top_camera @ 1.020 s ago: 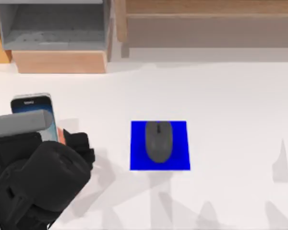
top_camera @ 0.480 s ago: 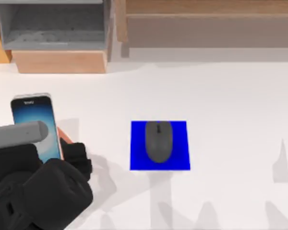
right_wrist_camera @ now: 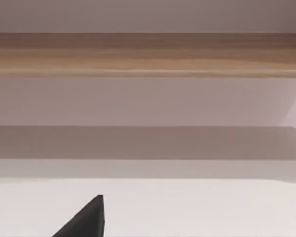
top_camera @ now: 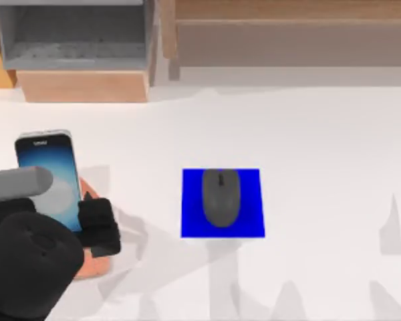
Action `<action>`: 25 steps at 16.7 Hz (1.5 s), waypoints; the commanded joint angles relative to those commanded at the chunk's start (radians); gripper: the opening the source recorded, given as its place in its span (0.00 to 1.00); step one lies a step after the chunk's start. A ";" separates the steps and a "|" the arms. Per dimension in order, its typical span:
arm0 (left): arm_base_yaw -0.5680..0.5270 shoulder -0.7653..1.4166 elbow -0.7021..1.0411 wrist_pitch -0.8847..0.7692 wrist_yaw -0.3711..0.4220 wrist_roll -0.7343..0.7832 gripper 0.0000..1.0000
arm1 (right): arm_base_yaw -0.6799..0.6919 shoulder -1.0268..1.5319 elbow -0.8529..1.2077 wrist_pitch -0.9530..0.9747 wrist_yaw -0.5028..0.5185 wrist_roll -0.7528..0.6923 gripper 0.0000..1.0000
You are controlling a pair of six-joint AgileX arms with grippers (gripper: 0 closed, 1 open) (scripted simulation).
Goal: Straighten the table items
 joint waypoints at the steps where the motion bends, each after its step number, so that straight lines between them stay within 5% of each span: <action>1: 0.024 -0.039 -0.018 0.029 0.042 0.038 1.00 | 0.000 0.000 0.000 0.000 0.000 0.000 1.00; 6: 0.209 -0.266 -0.131 0.185 0.284 0.256 1.00 | 0.000 0.000 0.000 0.000 0.000 0.000 1.00; 16: 0.763 -0.693 -0.378 0.409 0.728 0.648 1.00 | 0.000 0.000 0.000 0.000 0.000 0.000 1.00; 20: 0.913 -0.775 -0.437 0.440 0.815 0.724 1.00 | 0.000 0.000 0.000 0.000 0.000 0.000 1.00; 25: 0.938 -0.786 -0.446 0.443 0.827 0.735 1.00 | 0.000 0.000 0.000 0.000 0.000 0.000 1.00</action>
